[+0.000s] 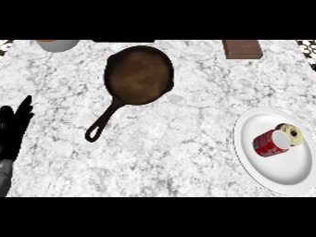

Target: Pick the can from the plate and place it in the pan

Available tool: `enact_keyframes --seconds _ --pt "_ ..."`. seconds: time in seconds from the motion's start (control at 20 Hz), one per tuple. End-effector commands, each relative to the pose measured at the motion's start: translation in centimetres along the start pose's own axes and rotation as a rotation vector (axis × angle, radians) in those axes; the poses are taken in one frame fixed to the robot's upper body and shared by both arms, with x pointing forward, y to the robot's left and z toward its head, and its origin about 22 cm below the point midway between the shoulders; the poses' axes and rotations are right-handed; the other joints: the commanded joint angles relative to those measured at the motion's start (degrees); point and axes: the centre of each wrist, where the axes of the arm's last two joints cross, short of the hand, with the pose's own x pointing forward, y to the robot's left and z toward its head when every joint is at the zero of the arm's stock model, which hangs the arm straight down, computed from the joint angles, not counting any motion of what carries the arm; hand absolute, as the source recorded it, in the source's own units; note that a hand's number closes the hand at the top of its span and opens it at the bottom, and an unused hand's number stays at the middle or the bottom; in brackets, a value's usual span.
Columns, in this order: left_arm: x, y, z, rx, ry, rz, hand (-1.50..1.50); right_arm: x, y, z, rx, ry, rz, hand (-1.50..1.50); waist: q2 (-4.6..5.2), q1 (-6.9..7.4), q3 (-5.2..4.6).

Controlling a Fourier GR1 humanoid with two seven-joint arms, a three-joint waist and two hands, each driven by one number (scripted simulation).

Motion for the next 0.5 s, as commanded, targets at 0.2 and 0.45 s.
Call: enact_keyframes --seconds 0.2,0.45 --pt "0.5 1.4 -0.5 0.006 -0.006 -0.001 0.00 2.7 2.9 -3.2 0.184 0.146 0.262 -1.50 0.10 0.26 0.11" --pt "-0.3 0.5 -0.9 0.007 0.018 0.010 0.00 2.2 7.7 -3.1 0.299 0.182 0.290 -1.50 0.04 -0.60 0.12"
